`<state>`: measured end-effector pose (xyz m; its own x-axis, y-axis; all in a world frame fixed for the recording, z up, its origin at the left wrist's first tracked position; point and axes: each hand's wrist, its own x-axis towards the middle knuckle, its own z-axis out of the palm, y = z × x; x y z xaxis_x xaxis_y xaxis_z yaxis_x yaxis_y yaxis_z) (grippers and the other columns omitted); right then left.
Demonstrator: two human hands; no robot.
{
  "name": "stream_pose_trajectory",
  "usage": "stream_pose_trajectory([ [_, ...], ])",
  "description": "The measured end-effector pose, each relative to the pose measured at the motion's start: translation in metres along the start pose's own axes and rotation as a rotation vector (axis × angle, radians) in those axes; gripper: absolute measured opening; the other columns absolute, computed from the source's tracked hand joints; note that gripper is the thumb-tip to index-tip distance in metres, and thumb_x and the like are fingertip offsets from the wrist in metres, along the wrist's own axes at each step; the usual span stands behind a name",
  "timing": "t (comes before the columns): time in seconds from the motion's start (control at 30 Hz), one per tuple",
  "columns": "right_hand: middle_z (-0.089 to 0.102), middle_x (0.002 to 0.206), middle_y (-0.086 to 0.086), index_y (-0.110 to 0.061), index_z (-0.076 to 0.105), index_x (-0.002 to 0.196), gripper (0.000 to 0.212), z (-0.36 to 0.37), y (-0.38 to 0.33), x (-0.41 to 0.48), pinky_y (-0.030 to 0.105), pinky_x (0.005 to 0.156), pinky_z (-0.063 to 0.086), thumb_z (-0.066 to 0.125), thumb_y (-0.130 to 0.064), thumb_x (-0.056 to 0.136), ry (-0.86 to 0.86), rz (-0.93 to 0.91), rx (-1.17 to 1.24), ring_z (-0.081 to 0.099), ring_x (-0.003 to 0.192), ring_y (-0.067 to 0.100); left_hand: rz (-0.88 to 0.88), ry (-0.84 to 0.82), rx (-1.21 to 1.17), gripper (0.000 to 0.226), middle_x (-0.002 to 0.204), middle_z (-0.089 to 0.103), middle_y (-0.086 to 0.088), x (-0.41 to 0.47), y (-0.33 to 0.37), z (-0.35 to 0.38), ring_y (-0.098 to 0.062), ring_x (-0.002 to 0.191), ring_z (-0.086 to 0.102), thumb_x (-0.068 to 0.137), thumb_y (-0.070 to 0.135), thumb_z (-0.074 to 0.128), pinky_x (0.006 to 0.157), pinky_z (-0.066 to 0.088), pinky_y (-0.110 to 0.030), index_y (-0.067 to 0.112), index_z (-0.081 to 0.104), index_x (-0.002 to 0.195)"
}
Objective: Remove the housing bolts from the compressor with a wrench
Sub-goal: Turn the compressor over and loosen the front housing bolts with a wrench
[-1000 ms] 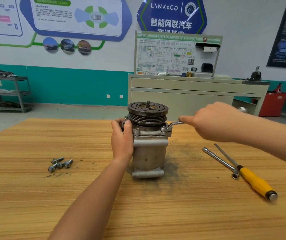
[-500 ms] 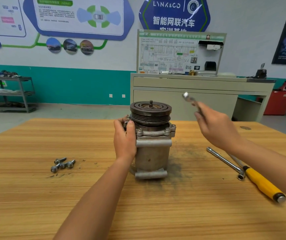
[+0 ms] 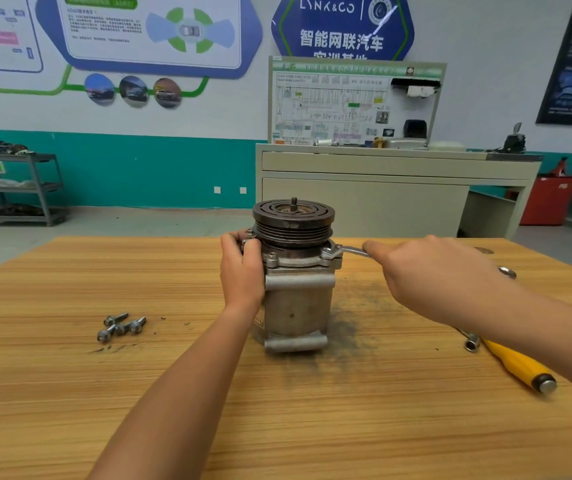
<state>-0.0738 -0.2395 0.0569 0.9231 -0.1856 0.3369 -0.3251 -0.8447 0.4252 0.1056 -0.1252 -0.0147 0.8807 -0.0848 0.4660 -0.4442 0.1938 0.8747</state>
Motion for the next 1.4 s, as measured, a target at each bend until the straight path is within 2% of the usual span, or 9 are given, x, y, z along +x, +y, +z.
stream_pose_trajectory([
  [0.17,0.029,0.057,0.002,-0.001,0.018,0.141,0.056,-0.013,-0.026,-0.002,0.027,0.035,0.022,0.041,-0.001,0.090,-0.060,-0.013,-0.190,0.028,0.044,0.017,-0.022,0.008,-0.013,0.003,0.083,0.049,0.005,0.000,0.001,-0.001,-0.008,0.076,0.046,0.095,0.013,0.041,0.077,0.039,-0.037,0.015,0.042,0.093],
  [0.33,0.032,0.058,-0.004,-0.012,0.031,0.129,0.037,-0.001,-0.007,-0.002,0.025,0.039,0.024,0.027,-0.029,0.096,0.015,-0.058,-0.178,0.030,0.046,0.013,-0.025,0.004,-0.020,0.011,0.082,0.048,0.004,-0.001,0.000,-0.001,-0.009,0.075,0.047,0.095,0.013,0.041,0.076,0.039,-0.038,0.022,0.040,0.087],
  [0.43,0.029,0.061,-0.004,-0.020,0.032,0.126,0.030,0.009,0.013,0.014,0.025,0.042,0.022,0.032,-0.023,0.097,0.058,-0.115,-0.214,0.029,0.047,0.013,-0.017,0.008,-0.029,0.016,0.083,0.048,0.005,0.000,-0.001,-0.001,-0.008,0.076,0.047,0.094,0.012,0.042,0.073,0.039,-0.035,0.025,0.039,0.085],
  [0.6,0.060,0.094,0.002,-0.015,0.045,0.118,0.033,0.032,0.026,0.056,0.035,0.084,0.042,0.042,-0.002,0.088,0.148,-0.201,-0.212,0.059,0.085,0.024,-0.011,0.004,-0.039,0.005,0.084,0.048,0.004,0.001,0.000,-0.001,-0.007,0.076,0.047,0.096,0.012,0.041,0.072,0.039,-0.033,0.017,0.040,0.095],
  [0.67,0.067,0.093,0.010,-0.006,0.057,0.108,0.032,0.046,0.017,0.067,0.042,0.093,0.043,0.054,0.008,0.079,0.302,-0.197,-0.196,0.064,0.084,0.026,-0.012,-0.005,-0.040,0.006,0.086,0.047,0.004,0.000,0.001,-0.001,-0.006,0.077,0.046,0.096,0.012,0.039,0.071,0.039,-0.031,0.013,0.038,0.101],
  [0.8,0.068,0.069,0.016,0.003,0.068,0.078,0.031,0.057,0.004,0.078,0.049,0.070,0.055,0.073,0.018,0.052,0.558,-0.176,-0.001,0.065,0.057,0.026,-0.003,-0.018,-0.034,0.008,0.088,0.047,0.005,-0.001,0.004,-0.002,-0.004,0.078,0.045,0.097,0.012,0.038,0.068,0.039,-0.025,0.012,0.036,0.105],
  [1.03,0.055,0.060,0.010,0.008,0.058,0.102,0.022,0.033,0.026,0.028,0.027,0.040,0.038,0.048,-0.007,0.090,0.766,0.032,0.427,0.049,0.043,0.025,0.009,-0.023,-0.025,0.011,0.088,0.047,0.003,0.000,0.001,-0.002,-0.009,0.079,0.046,0.095,0.011,0.040,0.075,0.040,-0.035,0.012,0.036,0.106],
  [1.2,0.057,0.070,-0.004,-0.027,0.032,0.127,0.033,0.022,0.022,-0.010,0.025,0.039,0.026,0.038,-0.022,0.095,0.254,0.030,0.004,0.047,0.053,0.020,0.031,0.002,-0.011,0.011,0.084,0.046,0.005,0.000,0.003,-0.001,-0.006,0.074,0.045,0.095,0.009,0.040,0.071,0.038,-0.034,0.012,0.036,0.104],
  [1.4,0.053,0.073,-0.004,-0.030,0.028,0.130,0.037,0.018,0.007,-0.005,0.027,0.043,0.024,0.033,-0.020,0.095,0.123,0.053,0.048,0.045,0.061,0.019,0.022,-0.008,-0.031,0.011,0.083,0.045,0.005,-0.002,0.002,-0.002,-0.005,0.072,0.044,0.095,0.010,0.040,0.066,0.039,-0.026,0.012,0.036,0.105],
])
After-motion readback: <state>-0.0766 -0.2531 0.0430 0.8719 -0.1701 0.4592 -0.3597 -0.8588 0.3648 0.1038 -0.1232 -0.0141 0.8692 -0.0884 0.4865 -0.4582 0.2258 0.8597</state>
